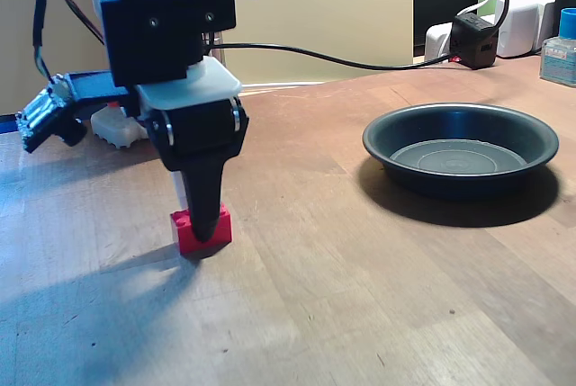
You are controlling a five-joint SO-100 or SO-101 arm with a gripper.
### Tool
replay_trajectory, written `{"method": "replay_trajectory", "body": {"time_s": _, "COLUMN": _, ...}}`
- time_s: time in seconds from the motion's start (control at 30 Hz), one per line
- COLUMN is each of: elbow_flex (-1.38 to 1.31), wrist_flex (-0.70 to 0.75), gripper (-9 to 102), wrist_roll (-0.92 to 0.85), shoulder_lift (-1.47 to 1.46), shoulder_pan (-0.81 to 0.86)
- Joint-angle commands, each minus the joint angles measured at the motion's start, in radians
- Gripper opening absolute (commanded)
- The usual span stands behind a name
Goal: Grasp a lego block and put it in the bin.
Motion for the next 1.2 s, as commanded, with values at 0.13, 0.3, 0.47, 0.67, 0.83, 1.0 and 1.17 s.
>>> {"method": "replay_trajectory", "body": {"time_s": 0.13, "elbow_flex": -0.038, "wrist_flex": 0.097, "gripper": -1, "wrist_roll": 0.178, "shoulder_lift": 0.092, "shoulder_pan": -0.117}}
{"method": "replay_trajectory", "body": {"time_s": 0.3, "elbow_flex": -0.003, "wrist_flex": 0.121, "gripper": -1, "wrist_roll": 0.368, "shoulder_lift": 0.199, "shoulder_pan": -0.233}}
{"method": "replay_trajectory", "body": {"time_s": 0.47, "elbow_flex": -0.003, "wrist_flex": 0.167, "gripper": -1, "wrist_roll": 0.557, "shoulder_lift": 0.244, "shoulder_pan": -0.36}}
{"method": "replay_trajectory", "body": {"time_s": 0.67, "elbow_flex": -0.008, "wrist_flex": 0.147, "gripper": -1, "wrist_roll": 0.879, "shoulder_lift": 0.249, "shoulder_pan": -0.571}}
{"method": "replay_trajectory", "body": {"time_s": 0.83, "elbow_flex": -0.055, "wrist_flex": 0.137, "gripper": -1, "wrist_roll": 1.088, "shoulder_lift": 0.238, "shoulder_pan": -0.698}}
{"method": "replay_trajectory", "body": {"time_s": 1.0, "elbow_flex": -0.084, "wrist_flex": 0.135, "gripper": -1, "wrist_roll": 1.192, "shoulder_lift": 0.235, "shoulder_pan": -0.779}}
{"method": "replay_trajectory", "body": {"time_s": 1.17, "elbow_flex": -0.094, "wrist_flex": 0.058, "gripper": 0, "wrist_roll": 1.313, "shoulder_lift": 0.233, "shoulder_pan": -0.844}}
